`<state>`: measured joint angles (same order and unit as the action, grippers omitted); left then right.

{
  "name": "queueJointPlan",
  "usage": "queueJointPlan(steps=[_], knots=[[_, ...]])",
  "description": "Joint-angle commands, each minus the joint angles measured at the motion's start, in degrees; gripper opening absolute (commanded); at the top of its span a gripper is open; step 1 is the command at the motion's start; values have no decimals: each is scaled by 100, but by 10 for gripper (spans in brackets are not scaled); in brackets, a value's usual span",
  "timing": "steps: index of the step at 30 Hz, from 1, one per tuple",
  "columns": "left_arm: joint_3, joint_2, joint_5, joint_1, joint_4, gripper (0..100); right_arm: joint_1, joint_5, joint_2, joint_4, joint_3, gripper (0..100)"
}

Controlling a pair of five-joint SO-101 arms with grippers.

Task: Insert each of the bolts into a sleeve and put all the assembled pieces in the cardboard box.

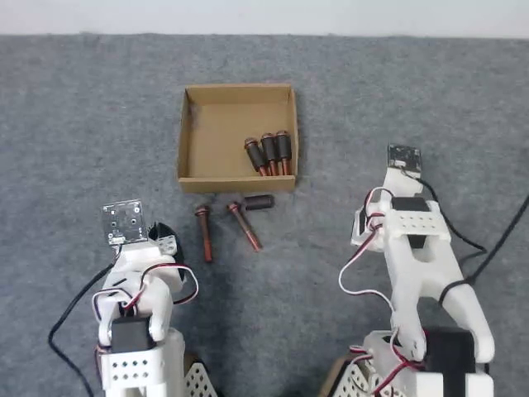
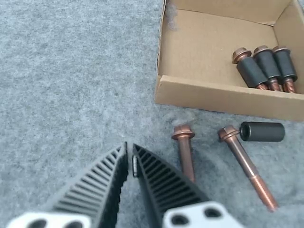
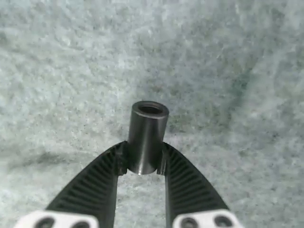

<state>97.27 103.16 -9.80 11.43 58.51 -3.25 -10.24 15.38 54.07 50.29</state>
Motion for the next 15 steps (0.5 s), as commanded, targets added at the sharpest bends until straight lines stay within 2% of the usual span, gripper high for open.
queueJointPlan(steps=[1,11,15], knots=[[-75,123,26,-18,-62,11,66,-35,303,-171,18,7],[-426,123,44,-35,-26,11,84,-35,295,-277,26,7],[-620,123,53,-387,281,11,92,-35,295,-277,26,7]])
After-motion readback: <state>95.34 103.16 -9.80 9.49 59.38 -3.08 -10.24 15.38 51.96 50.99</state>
